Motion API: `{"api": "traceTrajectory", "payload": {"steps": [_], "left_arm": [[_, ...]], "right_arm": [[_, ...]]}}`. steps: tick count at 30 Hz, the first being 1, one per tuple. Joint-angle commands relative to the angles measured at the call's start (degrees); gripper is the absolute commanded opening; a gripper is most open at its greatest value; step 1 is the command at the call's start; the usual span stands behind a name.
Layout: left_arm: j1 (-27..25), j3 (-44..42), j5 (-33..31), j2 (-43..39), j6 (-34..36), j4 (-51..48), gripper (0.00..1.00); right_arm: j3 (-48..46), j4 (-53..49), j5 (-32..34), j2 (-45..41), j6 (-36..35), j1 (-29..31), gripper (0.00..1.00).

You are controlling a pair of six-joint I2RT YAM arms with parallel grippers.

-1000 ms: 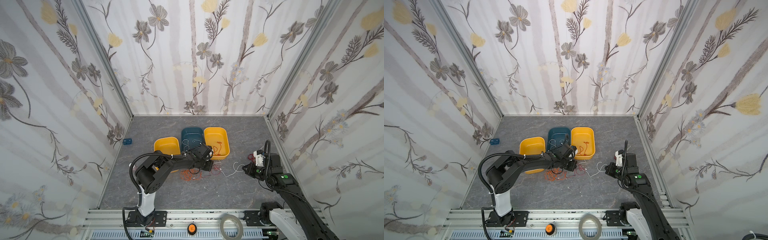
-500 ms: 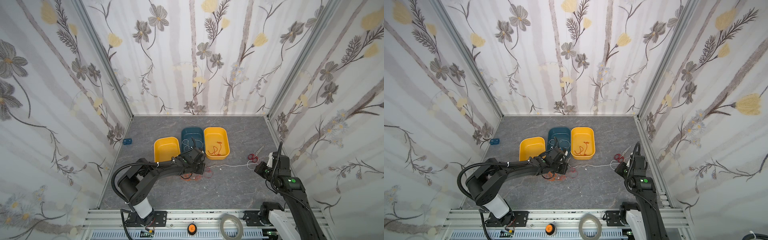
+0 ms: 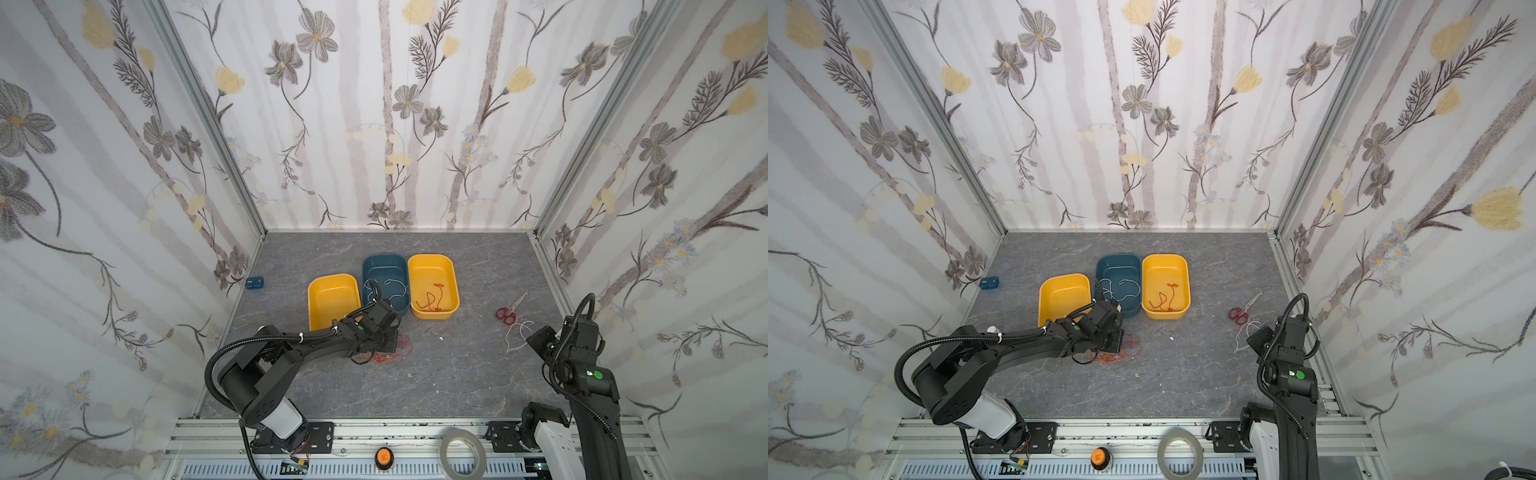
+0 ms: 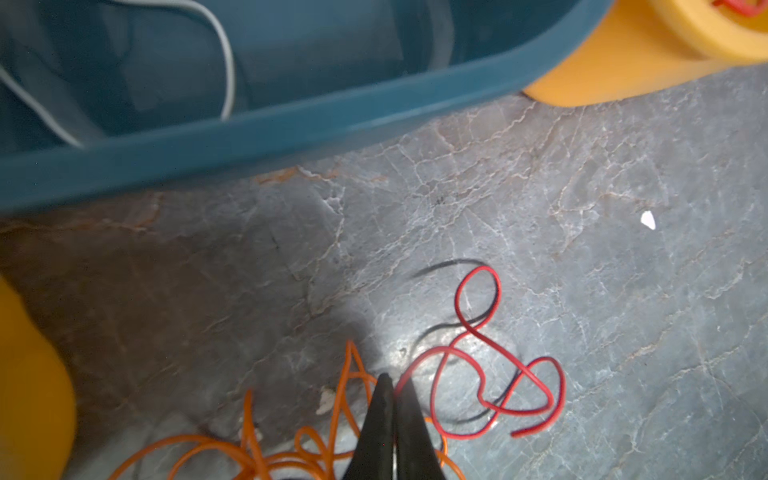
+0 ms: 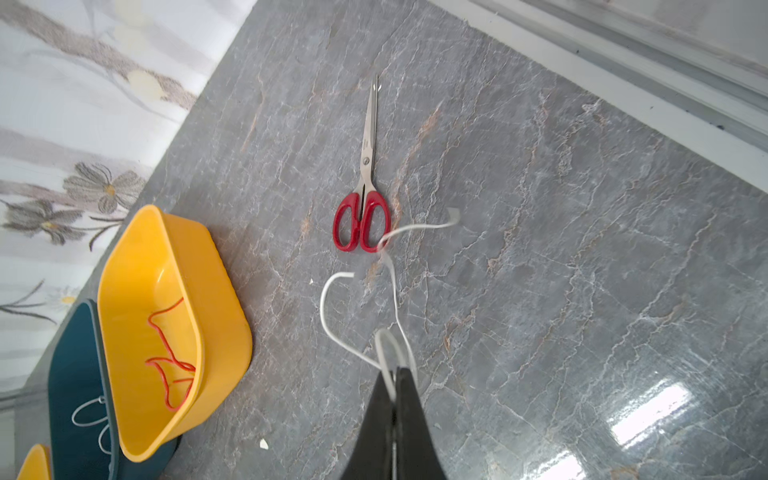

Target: Untangle the cables

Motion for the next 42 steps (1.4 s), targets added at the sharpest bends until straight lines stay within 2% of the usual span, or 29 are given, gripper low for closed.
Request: {"api": "traceTrajectory", "payload": {"steps": [1,3,6,7,12,16,20,25,30,42], "left_arm": [[0.1,-0.6,1.0,-0.8,-0.7,0.3,0.00],[0.1,-0.6,3.3,-0.6,-0.5,1.2,0.03],[0.1,-1.5,5.8,-2.0,-1.0,3.3,0.15],[0.1,-2.0,6.3,-3.0,-1.4,4.1,0.22],[0.1,-3.1,6.9,-9.0,-2.9,4.5,0.46],[0.7,-3.0,3.4,-14.4,-2.9,0.0,0.56],[1.6,-3.5,-1.0,-18.9,-3.7,-5.4,0.61],[2.9,-4.7,-4.9,-21.6,-5.0,-10.2,0.62],[3.8,-7.5,-4.9,-25.2,-6.6,-10.6,0.62],[4.6,-12.8,-4.2,-31.0,-8.8,-10.5,0.63]], "right_arm": [[0.8,1.7,-5.8,1.3,0.2,-0.4,0.00],[1.3,3.2,-10.6,2.6,-0.6,-0.3,0.00],[3.0,4.5,-16.2,3.4,-1.2,0.0,0.00],[4.2,4.2,-17.3,3.6,-1.5,0.5,0.00],[11.4,2.7,-19.1,5.6,-3.2,6.2,0.00],[17.3,4.3,-18.8,9.5,-3.3,14.1,0.00],[23.1,7.7,-16.5,14.2,-2.9,22.2,0.00],[31.4,11.7,-14.3,22.9,-3.8,32.0,0.00],[40.2,14.4,-13.4,33.0,-5.6,39.1,0.00],[51.7,19.2,-15.0,52.6,-5.9,45.1,0.00]]}}
